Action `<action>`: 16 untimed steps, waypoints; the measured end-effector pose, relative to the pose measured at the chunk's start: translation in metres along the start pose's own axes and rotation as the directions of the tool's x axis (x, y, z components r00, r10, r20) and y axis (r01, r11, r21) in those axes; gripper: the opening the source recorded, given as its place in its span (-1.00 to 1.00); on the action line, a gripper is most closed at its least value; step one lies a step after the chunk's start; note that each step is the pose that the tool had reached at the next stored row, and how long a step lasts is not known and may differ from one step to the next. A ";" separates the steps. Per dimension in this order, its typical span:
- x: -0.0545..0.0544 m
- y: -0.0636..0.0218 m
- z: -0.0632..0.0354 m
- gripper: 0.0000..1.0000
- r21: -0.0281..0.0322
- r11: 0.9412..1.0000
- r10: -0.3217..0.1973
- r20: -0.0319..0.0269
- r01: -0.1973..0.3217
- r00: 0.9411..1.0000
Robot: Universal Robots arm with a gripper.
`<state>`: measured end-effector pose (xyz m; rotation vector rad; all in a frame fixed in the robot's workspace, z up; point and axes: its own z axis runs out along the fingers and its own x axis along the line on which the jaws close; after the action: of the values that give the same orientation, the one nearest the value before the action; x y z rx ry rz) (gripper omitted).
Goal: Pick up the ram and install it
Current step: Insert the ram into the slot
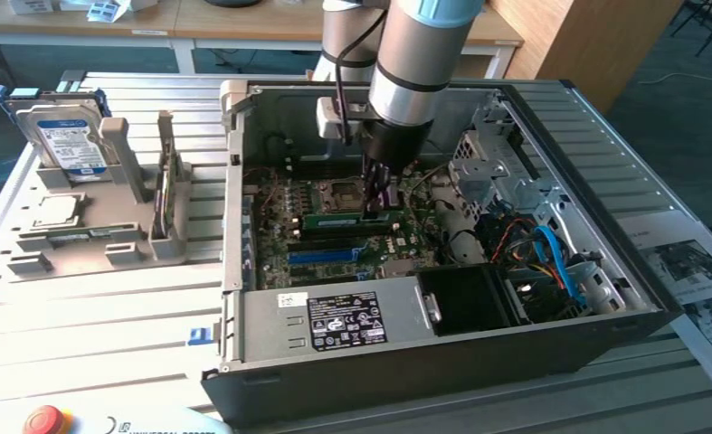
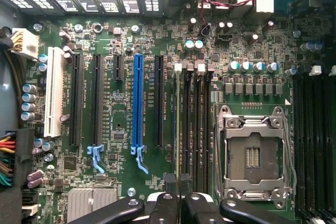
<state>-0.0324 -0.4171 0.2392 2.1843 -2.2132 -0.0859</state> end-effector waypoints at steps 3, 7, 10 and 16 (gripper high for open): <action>0.000 0.0000 0.0001 -0.76 0.000 1.000 0.000 0.000 0.000 1.000; 0.000 0.0000 0.0012 -0.76 0.000 1.000 0.000 0.000 0.000 1.000; 0.000 0.0002 0.0024 -0.76 0.000 1.000 0.001 0.000 -0.001 1.000; 0.000 0.0010 0.0029 -0.76 0.000 1.000 0.000 0.000 0.000 1.000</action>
<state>-0.0336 -0.4170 0.2364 2.1838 -2.2137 -0.0858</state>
